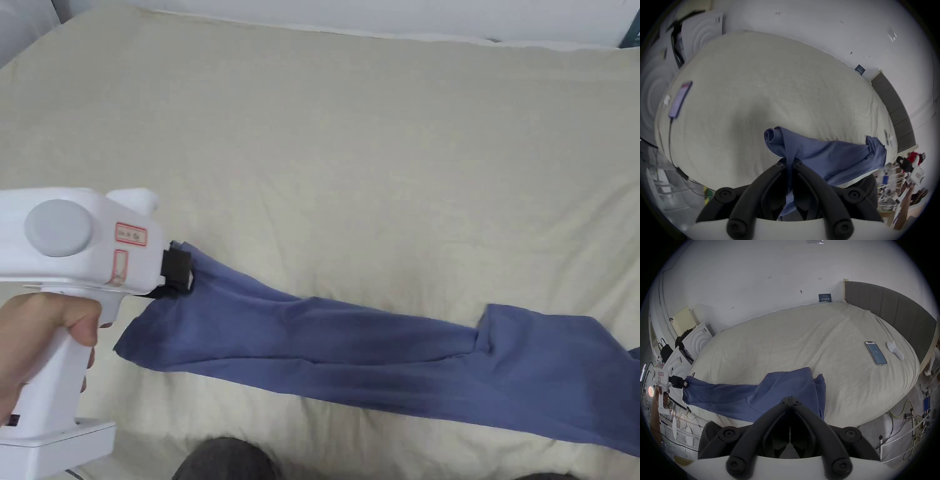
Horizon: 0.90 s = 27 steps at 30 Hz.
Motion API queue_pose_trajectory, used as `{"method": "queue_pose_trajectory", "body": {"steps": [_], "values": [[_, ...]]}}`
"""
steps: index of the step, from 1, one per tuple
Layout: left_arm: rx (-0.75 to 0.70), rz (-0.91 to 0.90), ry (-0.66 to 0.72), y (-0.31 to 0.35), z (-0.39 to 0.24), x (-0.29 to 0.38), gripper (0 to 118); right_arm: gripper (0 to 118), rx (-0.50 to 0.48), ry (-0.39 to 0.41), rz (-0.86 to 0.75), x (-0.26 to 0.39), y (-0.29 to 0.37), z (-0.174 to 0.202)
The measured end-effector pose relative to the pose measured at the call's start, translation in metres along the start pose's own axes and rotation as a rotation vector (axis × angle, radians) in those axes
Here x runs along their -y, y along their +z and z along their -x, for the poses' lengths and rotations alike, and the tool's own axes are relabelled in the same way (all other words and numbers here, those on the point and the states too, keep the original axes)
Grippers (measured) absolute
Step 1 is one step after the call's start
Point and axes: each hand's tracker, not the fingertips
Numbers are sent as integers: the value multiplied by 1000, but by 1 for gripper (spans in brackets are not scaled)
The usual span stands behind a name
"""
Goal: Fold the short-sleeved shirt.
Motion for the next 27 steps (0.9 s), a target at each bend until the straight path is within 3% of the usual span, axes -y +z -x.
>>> {"method": "queue_pose_trajectory", "body": {"steps": [10,21,22,24,25,26,27], "values": [[-45,76,-184,-26,-147,-7,5,0,-72,12,14,5,6,-21],[-106,187,-333,-128,-280,8,6,0,-100,-32,22,11,2,-32],[-96,191,-327,-137,-290,10,14,0,-99,-38,26,12,1,-33],[45,226,-283,-148,-309,21,115,0,-95,-57,44,15,-1,-35],[106,160,-232,-140,-314,25,112,0,-92,-69,50,16,-1,-35],[106,207,-244,-137,-316,25,105,0,-95,-78,54,17,-1,-35],[118,232,-245,-132,-315,30,108,0,-103,-89,55,17,-1,-35]]}}
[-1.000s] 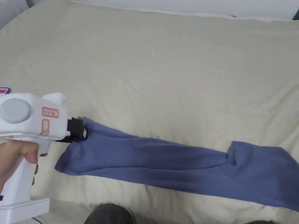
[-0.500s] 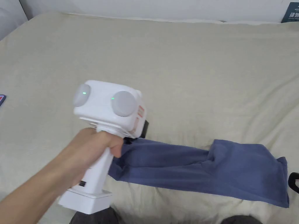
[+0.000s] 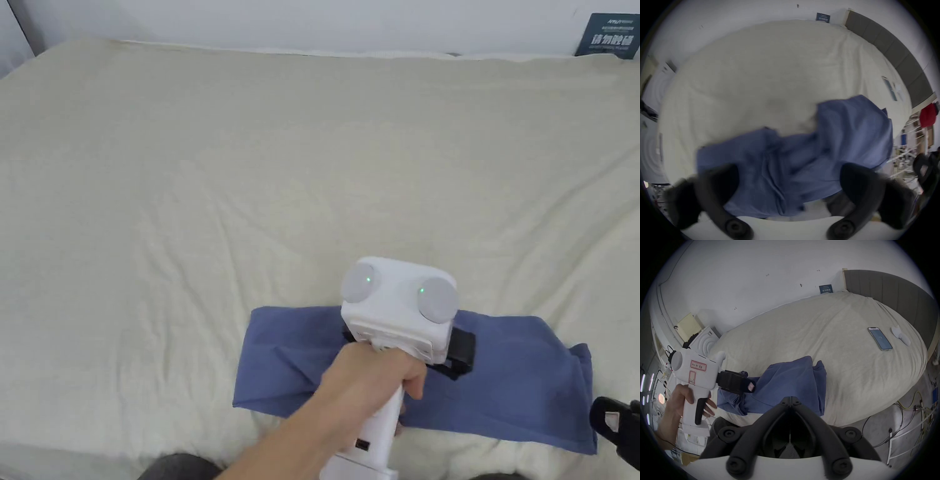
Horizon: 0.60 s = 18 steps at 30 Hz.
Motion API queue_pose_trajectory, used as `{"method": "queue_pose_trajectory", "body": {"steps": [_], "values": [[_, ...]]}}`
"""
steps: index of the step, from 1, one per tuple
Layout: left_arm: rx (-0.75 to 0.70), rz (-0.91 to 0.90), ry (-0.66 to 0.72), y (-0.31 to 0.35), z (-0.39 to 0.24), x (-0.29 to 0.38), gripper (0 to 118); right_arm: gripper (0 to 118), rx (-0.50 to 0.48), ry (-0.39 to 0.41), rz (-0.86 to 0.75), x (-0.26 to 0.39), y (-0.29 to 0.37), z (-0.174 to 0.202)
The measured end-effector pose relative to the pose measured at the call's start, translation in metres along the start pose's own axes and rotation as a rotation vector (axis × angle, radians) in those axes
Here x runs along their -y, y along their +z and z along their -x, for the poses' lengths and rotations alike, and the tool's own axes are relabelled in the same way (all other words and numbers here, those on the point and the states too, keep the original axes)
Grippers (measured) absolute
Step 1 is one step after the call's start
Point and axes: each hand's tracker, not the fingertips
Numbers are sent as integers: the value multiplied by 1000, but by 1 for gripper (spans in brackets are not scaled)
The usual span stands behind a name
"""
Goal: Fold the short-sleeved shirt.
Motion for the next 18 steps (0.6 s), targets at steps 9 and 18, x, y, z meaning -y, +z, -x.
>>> {"method": "queue_pose_trajectory", "body": {"steps": [9,18], "values": [[-305,-192,153,57,118,48,0,0,-43,-9,13,0,-5,8],[-857,39,-119,-58,64,33,0,0,-75,-49,18,7,2,1]]}}
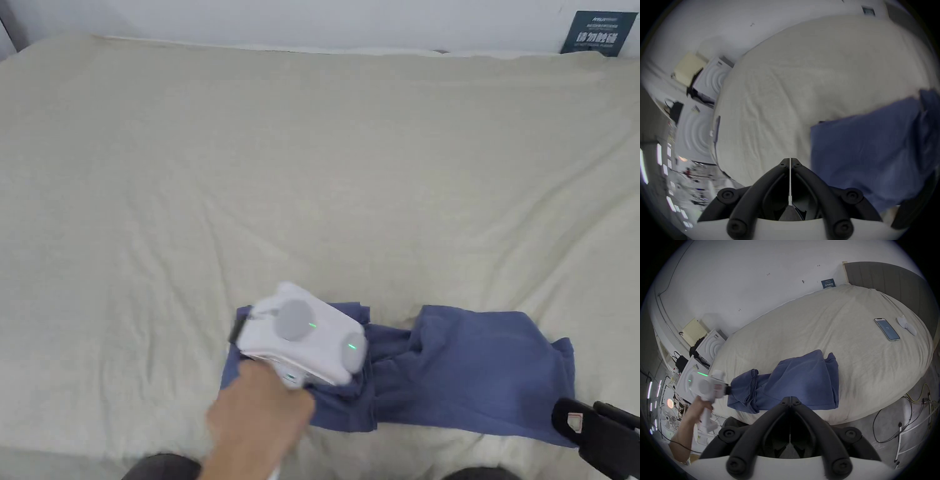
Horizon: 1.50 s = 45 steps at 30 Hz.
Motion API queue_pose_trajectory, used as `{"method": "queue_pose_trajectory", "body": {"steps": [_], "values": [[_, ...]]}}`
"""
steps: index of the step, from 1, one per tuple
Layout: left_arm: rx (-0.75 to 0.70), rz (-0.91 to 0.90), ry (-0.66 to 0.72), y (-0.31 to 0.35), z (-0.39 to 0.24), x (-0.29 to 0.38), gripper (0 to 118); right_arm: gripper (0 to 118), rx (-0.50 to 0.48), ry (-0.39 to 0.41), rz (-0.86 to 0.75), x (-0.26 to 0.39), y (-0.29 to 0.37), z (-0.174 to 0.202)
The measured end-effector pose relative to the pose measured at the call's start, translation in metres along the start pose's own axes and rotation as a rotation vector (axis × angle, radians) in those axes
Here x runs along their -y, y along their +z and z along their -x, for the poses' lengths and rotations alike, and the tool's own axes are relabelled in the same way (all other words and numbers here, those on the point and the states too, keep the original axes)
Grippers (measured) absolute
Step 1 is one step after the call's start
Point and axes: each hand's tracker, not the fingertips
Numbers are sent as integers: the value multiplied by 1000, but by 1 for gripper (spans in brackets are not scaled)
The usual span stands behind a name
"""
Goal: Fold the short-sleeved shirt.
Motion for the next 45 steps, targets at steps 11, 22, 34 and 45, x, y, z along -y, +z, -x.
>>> {"method": "queue_pose_trajectory", "body": {"steps": [11,22,34,45], "values": [[749,-185,45,127,-46,-29,0,0,94,-65,-54,-4,34,-23],[994,-54,363,-52,193,59,1,0,25,-8,16,-13,-25,23],[1497,66,513,-128,168,52,118,0,40,51,103,-16,-47,64],[1478,89,563,-150,134,76,6,0,83,27,119,-18,-45,65]]}}
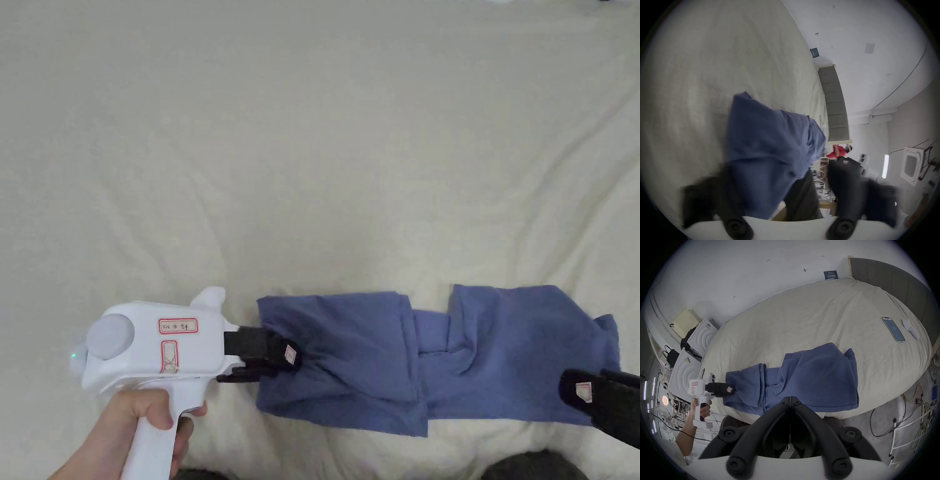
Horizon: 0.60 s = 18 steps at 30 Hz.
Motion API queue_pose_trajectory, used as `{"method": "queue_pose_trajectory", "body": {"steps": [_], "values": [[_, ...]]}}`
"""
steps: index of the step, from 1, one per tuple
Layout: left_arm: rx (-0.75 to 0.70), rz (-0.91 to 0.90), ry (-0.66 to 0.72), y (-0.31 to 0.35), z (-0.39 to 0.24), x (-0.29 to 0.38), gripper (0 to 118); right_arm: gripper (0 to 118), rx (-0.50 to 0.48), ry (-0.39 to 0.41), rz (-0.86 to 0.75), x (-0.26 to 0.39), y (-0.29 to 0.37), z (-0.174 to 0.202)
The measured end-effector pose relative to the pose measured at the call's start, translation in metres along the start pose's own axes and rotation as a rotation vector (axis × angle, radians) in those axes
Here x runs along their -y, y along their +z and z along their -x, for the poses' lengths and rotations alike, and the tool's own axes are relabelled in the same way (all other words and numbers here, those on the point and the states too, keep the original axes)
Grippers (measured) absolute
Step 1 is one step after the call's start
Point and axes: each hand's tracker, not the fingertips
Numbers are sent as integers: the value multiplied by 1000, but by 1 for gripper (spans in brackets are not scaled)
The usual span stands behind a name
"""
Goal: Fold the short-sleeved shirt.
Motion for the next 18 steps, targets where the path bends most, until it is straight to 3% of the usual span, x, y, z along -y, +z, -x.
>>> {"method": "queue_pose_trajectory", "body": {"steps": [2,7,12,18], "values": [[106,-9,16,12,15,-14,6,0,0,-5,1,-1,0,3],[74,-66,9,48,12,-13,6,0,-18,12,-13,-5,1,10],[4,-139,36,103,14,-7,6,0,-57,25,-22,-9,-1,18],[-195,-296,93,189,31,9,6,0,-89,62,-23,-15,-5,27]]}}
